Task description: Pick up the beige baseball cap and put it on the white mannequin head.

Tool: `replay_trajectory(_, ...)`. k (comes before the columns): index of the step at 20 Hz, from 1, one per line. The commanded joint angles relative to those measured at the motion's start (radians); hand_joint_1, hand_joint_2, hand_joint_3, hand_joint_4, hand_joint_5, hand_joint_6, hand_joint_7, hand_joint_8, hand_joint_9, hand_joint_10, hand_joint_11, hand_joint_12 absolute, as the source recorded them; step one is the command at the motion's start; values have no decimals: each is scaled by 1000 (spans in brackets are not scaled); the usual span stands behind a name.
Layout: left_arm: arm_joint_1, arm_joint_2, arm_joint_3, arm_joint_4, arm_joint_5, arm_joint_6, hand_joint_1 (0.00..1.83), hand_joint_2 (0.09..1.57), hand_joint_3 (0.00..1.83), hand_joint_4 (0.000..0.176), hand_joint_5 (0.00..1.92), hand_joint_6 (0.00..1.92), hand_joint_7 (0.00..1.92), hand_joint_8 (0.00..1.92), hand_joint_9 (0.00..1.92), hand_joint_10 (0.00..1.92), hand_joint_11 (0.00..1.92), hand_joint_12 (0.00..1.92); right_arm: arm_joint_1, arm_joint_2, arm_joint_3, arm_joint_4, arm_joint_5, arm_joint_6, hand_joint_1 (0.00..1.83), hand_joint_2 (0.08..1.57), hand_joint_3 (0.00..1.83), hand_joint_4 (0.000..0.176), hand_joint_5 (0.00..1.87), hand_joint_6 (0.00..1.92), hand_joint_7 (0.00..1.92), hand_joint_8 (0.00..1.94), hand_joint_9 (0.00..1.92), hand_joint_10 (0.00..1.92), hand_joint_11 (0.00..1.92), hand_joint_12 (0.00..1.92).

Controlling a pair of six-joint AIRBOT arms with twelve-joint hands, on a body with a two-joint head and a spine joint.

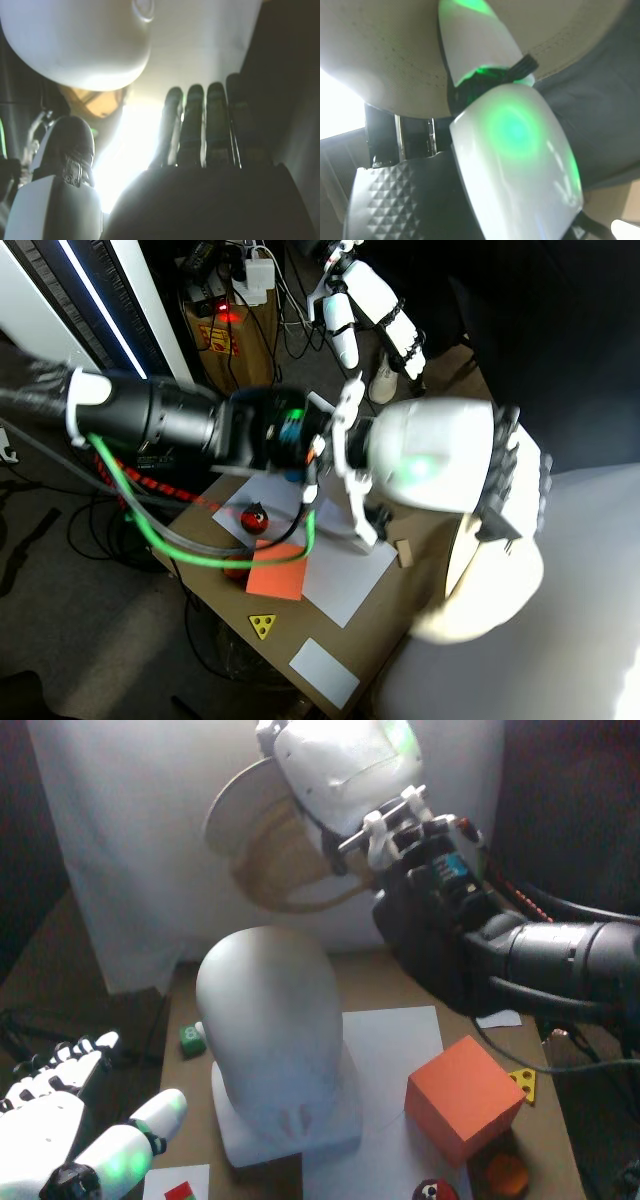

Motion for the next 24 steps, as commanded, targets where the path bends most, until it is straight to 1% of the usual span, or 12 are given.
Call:
replay_trajectory(1, -3, 3, -1, 38, -112, -7, 0, 1184, 0, 11, 73, 0, 71, 0, 50, 1, 0, 370, 10, 9, -14, -47, 117, -6, 1383, 1104, 0, 0, 919, 903, 1019, 870, 979, 1262, 944, 1344)
replay_trajectory(2, -2, 3, -3, 24, -114, -11, 0, 1184, 0, 11, 73, 0, 70, 0, 50, 1, 0, 369, 3, 17, -50, -52, 125, -13, 1383, 1104, 0, 0, 920, 902, 1019, 870, 980, 1262, 944, 1343)
replay_trajectory(4, -2, 4, -6, 8, -129, -13, 0, 1184, 0, 10, 47, 0, 42, 1, 27, 0, 0, 325, -9, 27, -89, -66, 136, -14, 1383, 1104, 0, 0, 909, 905, 1025, 874, 979, 1256, 943, 1342)
replay_trajectory(5, -2, 5, -6, 6, -133, -13, 0, 1184, 0, 10, 45, 0, 41, 1, 25, 0, 0, 322, -21, 37, -123, -72, 138, -21, 1383, 1104, 0, 0, 909, 905, 1025, 875, 979, 1256, 942, 1342)
replay_trajectory(9, 1, 11, -9, 13, -133, -13, 0, 1187, 1, 8, 73, 10, 52, 5, 26, 1, 0, 314, -61, 57, -209, -95, 151, -53, 1384, 1102, 0, 0, 922, 900, 1025, 869, 981, 1251, 962, 1328)
replay_trajectory(12, 4, 12, -11, 13, -134, -13, 0, 1184, 0, 9, 61, 4, 52, 4, 29, 2, 0, 314, -93, 89, -284, -116, 166, -62, 1384, 1102, 0, 0, 918, 900, 1025, 871, 982, 1249, 961, 1328)
replay_trajectory(14, 5, 12, -12, 13, -146, -13, 0, 1188, 1, 9, 56, 1, 49, 2, 27, 1, 0, 314, -122, 108, -330, -162, 183, -63, 1383, 1103, 0, 0, 915, 903, 1022, 875, 983, 1249, 955, 1326)
replay_trajectory(15, 5, 13, -12, 13, -147, -13, 0, 1188, 1, 9, 56, 1, 49, 2, 27, 1, 0, 314, -143, 115, -357, -174, 183, -79, 1383, 1103, 0, 0, 916, 906, 1016, 879, 986, 1246, 955, 1326)
replay_trajectory(19, -1, 20, -2, 14, -147, -13, 0, 1189, 1, 9, 58, 2, 49, 1, 28, 1, 0, 314, -195, 136, -426, -195, 159, -100, 1381, 1110, 1, 0, 891, 929, 1009, 895, 975, 1265, 935, 1344)
replay_trajectory(23, -3, 25, 8, 8, -147, -13, 0, 1192, 1, 9, 60, 1, 53, 2, 34, 2, 0, 340, -223, 145, -462, -217, 115, -118, 1381, 1110, 0, 0, 892, 932, 1009, 895, 973, 1268, 935, 1345)
replay_trajectory(24, -1, 26, 9, 8, -147, -13, 0, 1192, 1, 8, 66, 3, 56, 2, 34, 1, 0, 321, -229, 147, -468, -217, 115, -125, 1381, 1110, 0, 0, 893, 931, 1004, 900, 978, 1262, 935, 1343)
